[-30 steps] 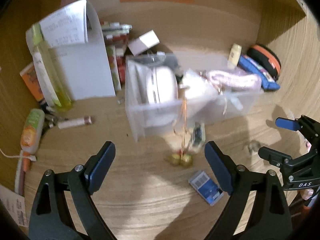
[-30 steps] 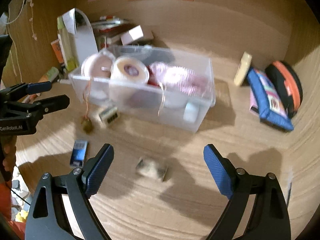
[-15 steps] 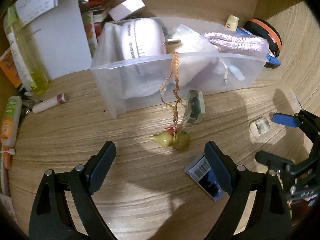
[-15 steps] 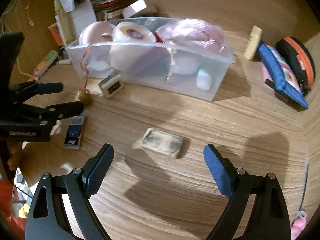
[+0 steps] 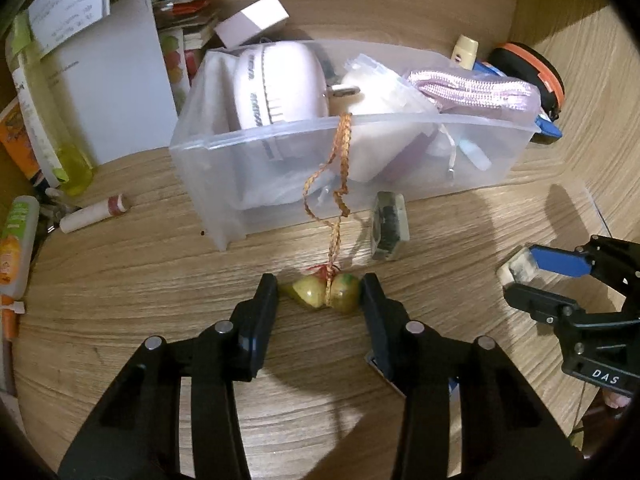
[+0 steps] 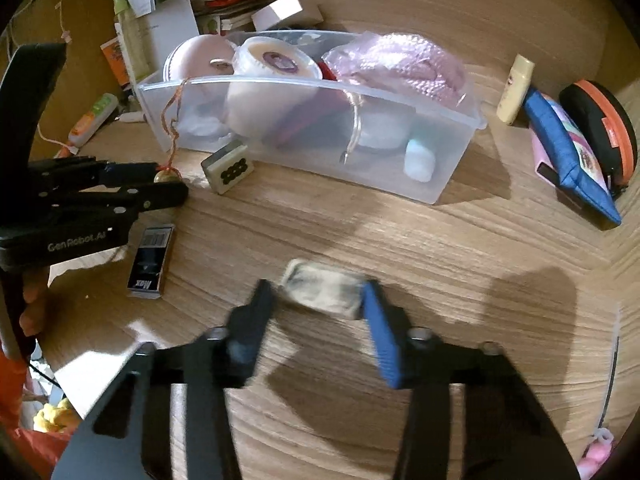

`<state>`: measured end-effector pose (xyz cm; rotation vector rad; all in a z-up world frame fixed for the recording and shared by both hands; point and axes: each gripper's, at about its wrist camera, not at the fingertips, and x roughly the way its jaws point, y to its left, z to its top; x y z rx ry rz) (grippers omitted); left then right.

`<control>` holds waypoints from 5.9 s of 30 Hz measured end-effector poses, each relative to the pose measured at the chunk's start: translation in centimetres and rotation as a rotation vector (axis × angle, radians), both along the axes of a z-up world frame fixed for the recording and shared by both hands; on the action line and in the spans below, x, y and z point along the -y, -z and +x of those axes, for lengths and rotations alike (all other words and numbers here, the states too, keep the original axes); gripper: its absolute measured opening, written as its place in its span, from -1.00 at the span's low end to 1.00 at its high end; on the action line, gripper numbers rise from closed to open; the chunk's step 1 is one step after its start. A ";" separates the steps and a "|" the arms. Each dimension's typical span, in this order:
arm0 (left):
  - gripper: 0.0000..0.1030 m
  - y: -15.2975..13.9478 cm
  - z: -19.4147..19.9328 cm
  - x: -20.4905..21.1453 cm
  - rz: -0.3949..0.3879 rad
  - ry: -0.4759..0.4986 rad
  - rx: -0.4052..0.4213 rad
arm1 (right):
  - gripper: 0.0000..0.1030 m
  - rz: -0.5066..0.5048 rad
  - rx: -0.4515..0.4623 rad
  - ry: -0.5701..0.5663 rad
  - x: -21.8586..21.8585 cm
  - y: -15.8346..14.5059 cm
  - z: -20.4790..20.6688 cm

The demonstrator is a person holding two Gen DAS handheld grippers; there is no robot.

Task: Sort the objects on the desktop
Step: 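Grasp the yellow gourd charm with the left gripper while the right grasps the beige block, then carry the gourd charm and beige block into the clear box and open both grippers, then grasp the blue Max card box with the right gripper while the left grasps the small dark clip, then carry the card box and clip into the clear box and open both grippers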

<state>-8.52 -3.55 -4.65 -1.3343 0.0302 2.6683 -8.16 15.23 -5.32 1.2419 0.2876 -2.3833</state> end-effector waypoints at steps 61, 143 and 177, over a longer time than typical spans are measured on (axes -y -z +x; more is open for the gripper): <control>-0.17 -5.3 -5.7 -0.8 0.083 0.028 -0.129 | -0.24 -0.094 -0.123 0.024 0.3 -6.7 -8.6; -0.70 0.8 -2.4 -5.2 0.009 0.056 0.008 | -0.51 -0.131 -0.049 0.042 -4.1 -3.6 -2.7; -0.70 -5.4 -3.7 0.2 0.144 -0.005 -0.151 | -0.51 -0.176 -0.140 0.086 -2.3 -7.3 -7.9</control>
